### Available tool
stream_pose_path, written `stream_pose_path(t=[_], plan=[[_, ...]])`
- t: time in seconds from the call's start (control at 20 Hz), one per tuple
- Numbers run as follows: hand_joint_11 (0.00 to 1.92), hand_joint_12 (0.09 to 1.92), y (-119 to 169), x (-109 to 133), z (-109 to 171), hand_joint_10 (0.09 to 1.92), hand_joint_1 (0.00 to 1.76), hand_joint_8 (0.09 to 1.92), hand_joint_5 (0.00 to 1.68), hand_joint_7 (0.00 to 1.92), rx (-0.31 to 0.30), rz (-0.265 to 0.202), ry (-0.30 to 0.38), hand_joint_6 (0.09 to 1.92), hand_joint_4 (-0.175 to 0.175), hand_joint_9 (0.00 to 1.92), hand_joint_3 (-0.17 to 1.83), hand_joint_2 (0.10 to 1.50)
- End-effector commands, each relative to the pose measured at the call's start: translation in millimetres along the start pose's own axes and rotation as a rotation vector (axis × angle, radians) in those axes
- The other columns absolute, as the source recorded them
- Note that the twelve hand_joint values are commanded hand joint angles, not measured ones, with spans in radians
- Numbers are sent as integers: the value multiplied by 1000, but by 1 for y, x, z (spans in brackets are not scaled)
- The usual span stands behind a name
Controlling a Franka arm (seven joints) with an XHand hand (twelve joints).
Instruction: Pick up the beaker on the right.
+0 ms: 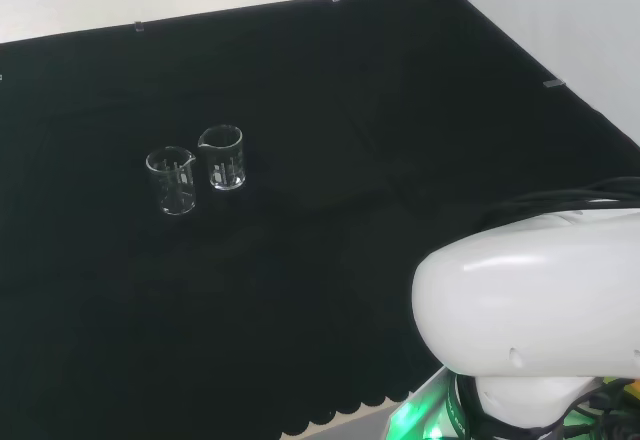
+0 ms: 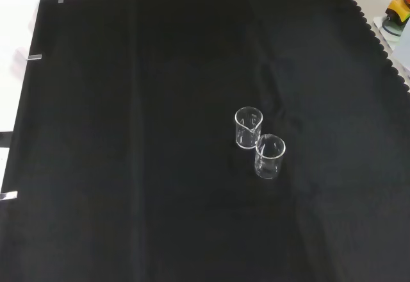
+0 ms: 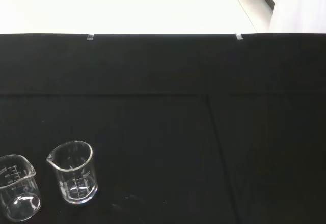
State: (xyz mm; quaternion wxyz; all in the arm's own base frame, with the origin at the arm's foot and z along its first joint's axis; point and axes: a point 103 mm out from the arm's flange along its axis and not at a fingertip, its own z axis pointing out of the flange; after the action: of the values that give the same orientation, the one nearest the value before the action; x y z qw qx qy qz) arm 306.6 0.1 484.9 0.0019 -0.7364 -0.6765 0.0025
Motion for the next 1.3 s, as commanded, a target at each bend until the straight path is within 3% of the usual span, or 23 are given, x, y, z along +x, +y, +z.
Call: stream_pose_path(t=[0.05, 0.15, 0.8, 0.95, 1.1, 1.3], plan=[[0, 802, 1, 0, 0, 577, 20, 450, 80, 10, -6, -1, -5, 154, -20, 86, 837, 1082], [0, 789, 0, -1, 0, 560, 4, 429, 108, 15, -11, -2, -3, 87, -20, 87, 792, 1113], [0, 788, 4, 0, 7, 553, 6, 421, 132, 29, 8, 4, 3, 87, -20, 97, 768, 1115], [0, 848, 7, 1, 15, 569, 199, 434, 146, 50, 21, 13, 60, 87, -21, 117, 790, 996], [0, 950, 7, 1, 19, 595, 405, 460, 158, 66, 26, 20, 73, 87, -25, 135, 859, 856], [0, 1030, 8, 2, 23, 621, 524, 489, 166, 75, 34, 33, 120, 87, -29, 162, 919, 768]])
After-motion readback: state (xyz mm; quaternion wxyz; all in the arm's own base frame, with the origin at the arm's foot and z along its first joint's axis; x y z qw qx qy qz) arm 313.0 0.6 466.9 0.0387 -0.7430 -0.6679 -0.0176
